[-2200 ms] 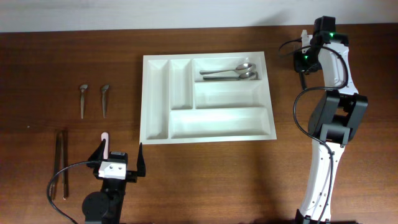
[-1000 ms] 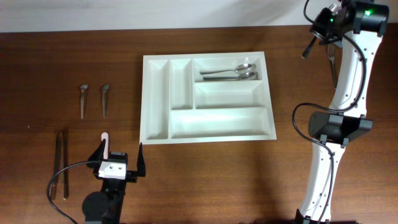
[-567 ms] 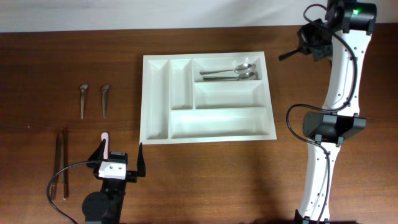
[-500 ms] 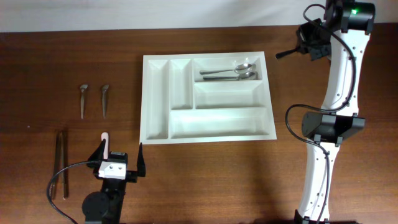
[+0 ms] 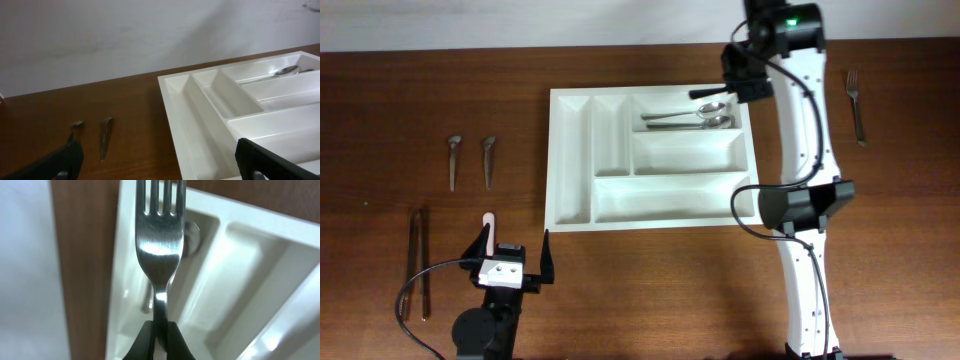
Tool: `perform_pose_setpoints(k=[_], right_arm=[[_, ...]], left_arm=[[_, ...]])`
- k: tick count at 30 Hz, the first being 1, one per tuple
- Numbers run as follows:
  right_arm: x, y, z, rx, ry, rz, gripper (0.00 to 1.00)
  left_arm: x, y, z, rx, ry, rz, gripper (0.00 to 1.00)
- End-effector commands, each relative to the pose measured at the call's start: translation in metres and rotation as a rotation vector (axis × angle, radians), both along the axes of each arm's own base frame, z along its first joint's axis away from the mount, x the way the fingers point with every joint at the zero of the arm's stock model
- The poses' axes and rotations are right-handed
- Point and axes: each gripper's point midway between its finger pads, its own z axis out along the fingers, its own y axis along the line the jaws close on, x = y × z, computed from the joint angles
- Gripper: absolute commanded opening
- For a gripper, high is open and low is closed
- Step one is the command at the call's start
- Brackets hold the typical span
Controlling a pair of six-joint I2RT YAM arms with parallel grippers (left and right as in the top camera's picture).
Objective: Pack container
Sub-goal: 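Lift the fork and carry it over the tray's top compartment, then lower the fork into the second compartment and open the right gripper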
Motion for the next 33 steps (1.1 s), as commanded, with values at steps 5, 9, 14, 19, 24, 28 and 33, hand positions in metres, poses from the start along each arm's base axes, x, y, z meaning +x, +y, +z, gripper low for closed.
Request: perform_pose_setpoints(k=[5, 9, 14, 19, 24, 28, 33], right_arm=[[-0.019, 0.023, -0.012, -0.011, 0.093, -0.094, 0.04], [-0.023, 0.027, -0.020, -0.014, 0.125, -0.104, 0.04], [-0.024, 0.027, -0.023, -0.008, 0.137, -0.155, 0.04], [-0.024, 0.020, -0.028, -0.034, 0.149, -0.220, 0.04], [-0.023, 0.006, -0.032, -0.113, 0.141, -0.238, 0.04], [-0.021, -0.002, -0.032, -0.160, 0.127, -0.248, 0.04], [-0.021, -0.001, -0.032, -0.170, 0.126, -0.213, 0.04]], left_arm=[[0.000, 0.001, -0.002, 0.012, 0.001, 0.001, 0.99], [0.000, 0.001, -0.002, 0.012, 0.001, 0.001, 0.99], [0.000, 0.001, -0.002, 0.012, 0.001, 0.001, 0.99], [0.000, 0.001, -0.002, 0.012, 0.001, 0.001, 0.99], [0.000, 0.001, -0.002, 0.012, 0.001, 0.001, 0.99], [0.000, 0.001, -0.002, 0.012, 0.001, 0.001, 0.99], [0.000, 0.001, -0.002, 0.012, 0.001, 0.001, 0.99]])
